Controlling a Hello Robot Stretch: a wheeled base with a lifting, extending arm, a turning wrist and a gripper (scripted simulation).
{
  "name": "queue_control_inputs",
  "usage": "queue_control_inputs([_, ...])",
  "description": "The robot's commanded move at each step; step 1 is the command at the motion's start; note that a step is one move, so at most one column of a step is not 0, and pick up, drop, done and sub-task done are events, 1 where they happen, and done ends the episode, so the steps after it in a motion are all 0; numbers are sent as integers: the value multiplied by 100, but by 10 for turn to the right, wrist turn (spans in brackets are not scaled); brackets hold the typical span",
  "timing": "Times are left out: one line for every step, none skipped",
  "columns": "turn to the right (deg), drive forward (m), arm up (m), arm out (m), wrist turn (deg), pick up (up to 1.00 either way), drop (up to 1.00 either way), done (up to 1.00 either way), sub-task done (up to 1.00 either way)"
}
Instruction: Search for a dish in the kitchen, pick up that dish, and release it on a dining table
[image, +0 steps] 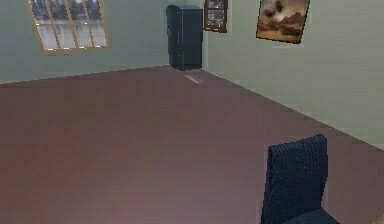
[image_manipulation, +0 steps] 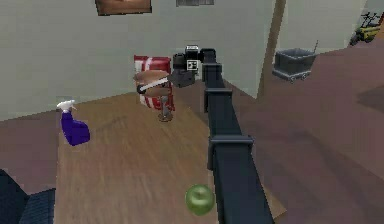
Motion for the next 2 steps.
queue_control_inputs([0, 0, -32, 0, 0, 0, 0, 0, 0])
queue_control_inputs([0, 0, 0, 0, 0, 0, 100, 0, 0])
